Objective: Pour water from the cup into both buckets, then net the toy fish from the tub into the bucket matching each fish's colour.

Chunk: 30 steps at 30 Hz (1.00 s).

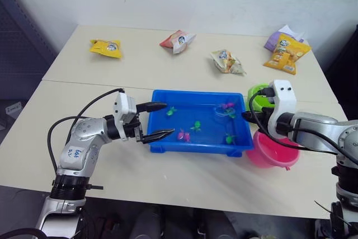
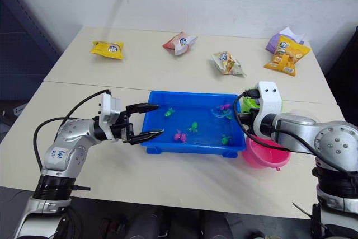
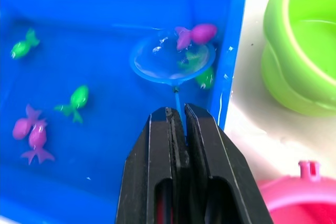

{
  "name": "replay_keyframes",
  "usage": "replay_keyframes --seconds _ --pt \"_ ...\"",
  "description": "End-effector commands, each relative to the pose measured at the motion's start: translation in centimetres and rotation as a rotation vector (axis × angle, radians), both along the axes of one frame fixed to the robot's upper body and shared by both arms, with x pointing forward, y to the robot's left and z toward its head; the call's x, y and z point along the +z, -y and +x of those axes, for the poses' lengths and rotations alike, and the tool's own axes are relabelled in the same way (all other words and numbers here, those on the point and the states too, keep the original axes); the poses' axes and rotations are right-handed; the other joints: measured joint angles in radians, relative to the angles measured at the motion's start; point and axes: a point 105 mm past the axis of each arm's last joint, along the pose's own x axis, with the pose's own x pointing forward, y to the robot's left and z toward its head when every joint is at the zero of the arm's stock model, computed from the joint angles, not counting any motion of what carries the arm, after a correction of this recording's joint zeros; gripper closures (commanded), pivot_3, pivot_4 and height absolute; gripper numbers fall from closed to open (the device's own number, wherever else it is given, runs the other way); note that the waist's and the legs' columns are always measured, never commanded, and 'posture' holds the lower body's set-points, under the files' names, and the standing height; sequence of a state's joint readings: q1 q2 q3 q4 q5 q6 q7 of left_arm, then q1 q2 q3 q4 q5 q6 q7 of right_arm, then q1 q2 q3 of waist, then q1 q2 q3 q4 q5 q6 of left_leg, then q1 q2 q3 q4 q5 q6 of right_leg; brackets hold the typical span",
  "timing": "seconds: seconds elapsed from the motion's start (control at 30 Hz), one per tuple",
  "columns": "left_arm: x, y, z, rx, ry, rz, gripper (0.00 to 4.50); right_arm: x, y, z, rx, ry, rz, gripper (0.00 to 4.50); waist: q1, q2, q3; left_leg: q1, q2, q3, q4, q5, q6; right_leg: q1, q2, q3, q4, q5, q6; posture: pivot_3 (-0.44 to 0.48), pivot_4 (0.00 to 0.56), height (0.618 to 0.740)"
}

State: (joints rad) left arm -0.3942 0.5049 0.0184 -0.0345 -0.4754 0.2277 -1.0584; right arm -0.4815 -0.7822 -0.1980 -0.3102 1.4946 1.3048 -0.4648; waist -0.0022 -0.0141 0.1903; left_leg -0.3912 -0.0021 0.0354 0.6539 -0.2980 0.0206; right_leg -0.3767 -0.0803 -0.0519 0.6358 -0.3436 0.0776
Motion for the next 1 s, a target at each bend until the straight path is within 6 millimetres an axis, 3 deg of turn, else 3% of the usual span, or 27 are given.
replay_keyframes --seconds 0.03,0.4,1.0 --pt "1.1 0.3 -0.3 -0.026 0.045 -0.008 0.01 1.0 -0.2 -0.6 0.043 0.061 -0.008 4.5 0.0 0.0 0.0 0.0 0.0 0.0 0.0 0.0 0.0 0.0 0.0 0.0 0.0 0.0 0.0 0.0 0.15 0.74" --pt "1.3 0.2 0.0 -0.042 0.048 0.008 0.01 -0.8 0.1 -2.1 0.101 0.012 -0.022 4.5 -0.001 0.0 0.0 0.0 0.0 0.0 0.0 0.0 0.0 0.0 0.0 0.0 0.0 0.0 0.0 0.0 0.15 0.74" --pt "1.3 0.3 0.0 -0.033 0.05 0.0 0.01 -1.6 -0.1 0.5 -0.014 -0.067 0.018 4.5 -0.001 0.0 0.0 0.0 0.0 0.0 0.0 0.001 -0.001 0.0 0.0 0.0 0.0 0.0 0.0 0.0 0.15 0.74"
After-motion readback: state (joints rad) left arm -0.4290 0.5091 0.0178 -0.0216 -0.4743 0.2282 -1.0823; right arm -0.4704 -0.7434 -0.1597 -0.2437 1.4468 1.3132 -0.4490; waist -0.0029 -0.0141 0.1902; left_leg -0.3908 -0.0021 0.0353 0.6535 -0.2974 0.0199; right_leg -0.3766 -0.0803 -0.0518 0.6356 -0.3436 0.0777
